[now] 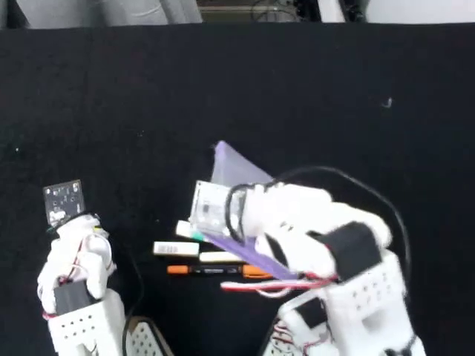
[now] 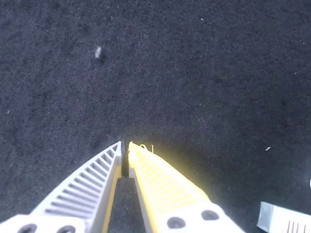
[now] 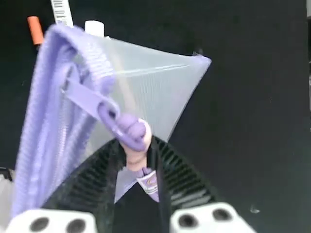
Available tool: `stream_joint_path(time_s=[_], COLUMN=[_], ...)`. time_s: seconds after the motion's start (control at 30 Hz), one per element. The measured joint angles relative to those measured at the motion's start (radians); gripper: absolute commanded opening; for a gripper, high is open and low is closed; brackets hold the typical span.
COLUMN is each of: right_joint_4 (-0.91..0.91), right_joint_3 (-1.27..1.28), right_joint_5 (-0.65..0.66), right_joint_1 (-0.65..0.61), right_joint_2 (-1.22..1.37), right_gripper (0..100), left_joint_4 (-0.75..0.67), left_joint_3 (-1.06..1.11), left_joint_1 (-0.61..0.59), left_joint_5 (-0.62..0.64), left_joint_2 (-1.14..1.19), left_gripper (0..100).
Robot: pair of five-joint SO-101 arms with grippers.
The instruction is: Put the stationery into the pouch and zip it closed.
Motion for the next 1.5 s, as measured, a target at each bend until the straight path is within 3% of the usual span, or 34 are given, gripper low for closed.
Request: stream_joint_path(time_s=[0.23,0.63,0.93,1.13,1.3,1.5], right_joint_4=[-0.180,-0.256,-0.491,-0.528,-0.529,-0.528], right_joint_3=[0.146,0.169,0.321,0.381,0.381,0.381], right_joint_5=[-0.052,-0.055,-0.150,-0.157,-0.157,-0.157], right_joint_1=[0.003,0.003,0.005,0.005,0.005,0.005], right_joint_2=[0.015,0.017,0.017,0.017,0.017,0.017], right_gripper=[1.1,1.1,1.1,1.1,1.1,1.1], left_joint_4=[0.000,0.000,0.000,-0.005,-0.118,-0.310], left_joint_3=[0.000,0.000,0.000,0.000,0.000,0.000], left_joint_1=[0.000,0.000,0.000,0.000,0.055,0.244], left_joint_5=[0.000,0.000,0.000,0.000,0.000,-0.003], left_joint_2=[0.000,0.000,0.000,0.000,0.000,0.000], left_gripper=[3,3,3,3,3,4])
